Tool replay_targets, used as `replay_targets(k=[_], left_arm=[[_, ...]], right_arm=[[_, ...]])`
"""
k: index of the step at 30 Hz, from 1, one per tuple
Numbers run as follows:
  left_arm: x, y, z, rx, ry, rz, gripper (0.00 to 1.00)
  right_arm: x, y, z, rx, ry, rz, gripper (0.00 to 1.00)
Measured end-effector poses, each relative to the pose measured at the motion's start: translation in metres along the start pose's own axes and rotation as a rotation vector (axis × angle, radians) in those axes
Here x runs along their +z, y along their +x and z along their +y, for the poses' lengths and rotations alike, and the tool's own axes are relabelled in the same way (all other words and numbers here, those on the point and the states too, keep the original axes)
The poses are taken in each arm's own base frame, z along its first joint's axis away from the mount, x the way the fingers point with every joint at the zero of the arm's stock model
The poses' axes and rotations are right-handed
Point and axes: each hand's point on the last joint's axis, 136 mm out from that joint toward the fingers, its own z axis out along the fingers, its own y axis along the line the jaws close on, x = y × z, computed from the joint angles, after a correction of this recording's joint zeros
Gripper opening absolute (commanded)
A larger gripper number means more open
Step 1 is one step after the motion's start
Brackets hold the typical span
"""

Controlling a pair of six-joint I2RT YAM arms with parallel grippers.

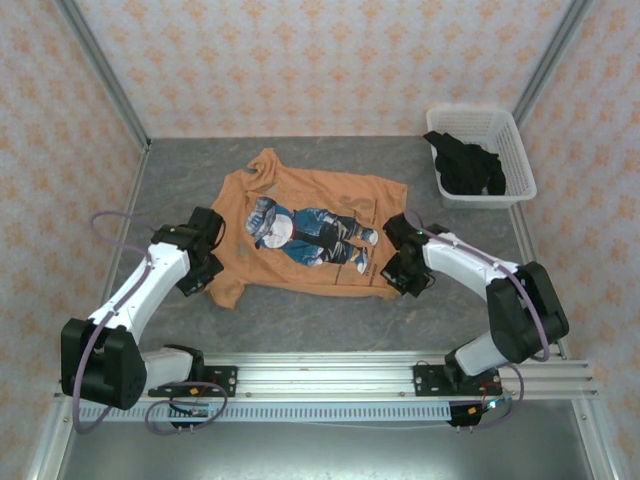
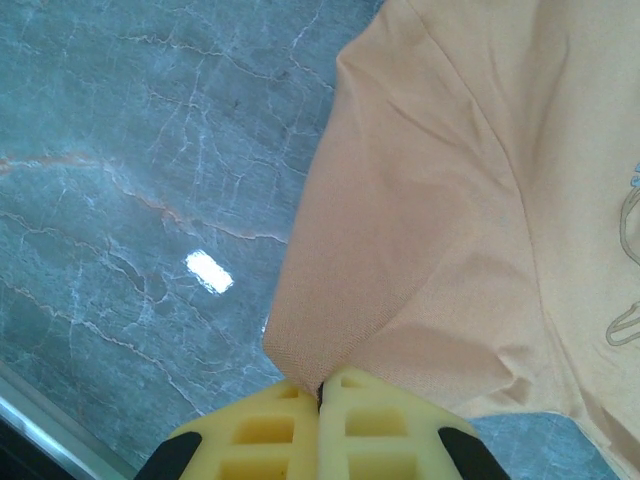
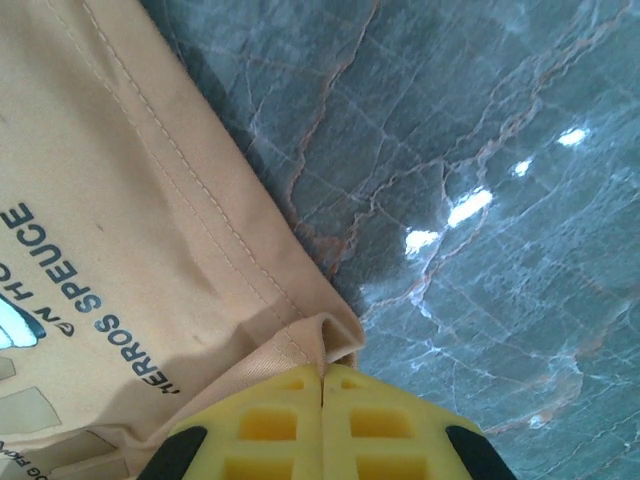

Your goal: Fold and stack the t-shirts

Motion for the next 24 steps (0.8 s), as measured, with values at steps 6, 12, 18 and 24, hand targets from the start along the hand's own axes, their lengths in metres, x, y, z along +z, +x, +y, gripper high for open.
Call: replay_targets(k=[6,12,18,24], left_arm=[[0.001,0.001,-0.001,0.009,-0.007,0.003,0.0],[0.002,0.002,-0.001,0.017,-0.015,0.002,0.0],[0.002,0.0,0.001,0.017,-0.025,-0.008,0.0],[-0.003,0.001,0.005,0.014,-0.017,-0.018,0.0]], right_arm=[[-0.004,-0.01,0.014,-0.011,-0.014,-0.012,0.18],[-0.003,-0.01,0.011,-0.018,-0.011,-0.014,0.3],[0.005,0.002,-0.019,0.041,-0.018,-0.008,0.46],[0.002,-0.009,-0.011,0.112,-0.086,-0.021,0.45]])
